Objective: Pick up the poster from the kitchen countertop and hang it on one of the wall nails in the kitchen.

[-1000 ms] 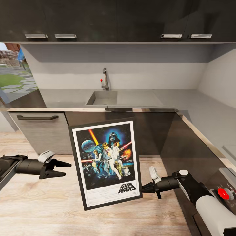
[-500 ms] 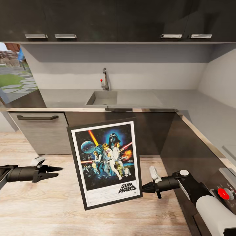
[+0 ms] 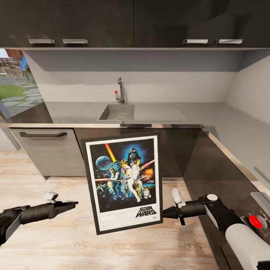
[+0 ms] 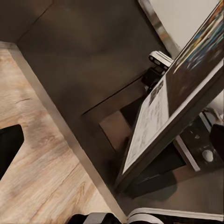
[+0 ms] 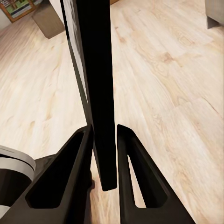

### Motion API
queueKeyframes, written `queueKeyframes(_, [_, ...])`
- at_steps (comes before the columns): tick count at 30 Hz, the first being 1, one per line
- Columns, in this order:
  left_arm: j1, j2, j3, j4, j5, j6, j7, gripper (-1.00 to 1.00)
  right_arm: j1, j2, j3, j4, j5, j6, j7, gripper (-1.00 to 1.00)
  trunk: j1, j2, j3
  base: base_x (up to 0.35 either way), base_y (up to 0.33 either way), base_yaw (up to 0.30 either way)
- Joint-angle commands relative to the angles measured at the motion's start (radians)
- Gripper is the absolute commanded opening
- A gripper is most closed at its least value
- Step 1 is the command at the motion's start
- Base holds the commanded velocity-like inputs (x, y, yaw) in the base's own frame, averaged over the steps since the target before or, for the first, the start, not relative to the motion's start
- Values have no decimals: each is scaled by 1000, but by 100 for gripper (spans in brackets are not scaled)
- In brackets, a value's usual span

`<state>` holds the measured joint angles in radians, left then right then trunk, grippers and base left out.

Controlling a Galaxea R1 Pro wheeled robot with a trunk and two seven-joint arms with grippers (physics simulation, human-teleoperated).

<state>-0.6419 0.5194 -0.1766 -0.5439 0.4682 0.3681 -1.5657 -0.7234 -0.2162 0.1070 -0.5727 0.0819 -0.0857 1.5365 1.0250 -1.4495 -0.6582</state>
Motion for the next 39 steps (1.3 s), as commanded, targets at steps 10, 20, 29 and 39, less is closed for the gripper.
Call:
queueKeyframes(10, [-2, -50, 133, 348, 126, -206, -3, 100, -1, -3, 1, -2, -31, -4, 1, -100, 0, -1, -1, 0, 0, 17])
queueKeyframes(20, [-2, -60, 144, 498, 289, -317, 10, 100, -1, -3, 0, -4, -42, -2, -2, -100, 0, -1, -1, 0, 0, 239])
queueKeyframes(29, [-2, -51, 147, 509, 352, -323, 106, 100, -1, -2, 0, -3, -43, -2, -46, -100, 0, -1, -1, 0, 0, 242])
queueKeyframes(39, [-1, -38, 146, 509, 374, -325, 222, 100, -1, -2, -70, -1, -98, -1, -101, -100, 0, -1, 4, 0, 0, 12])
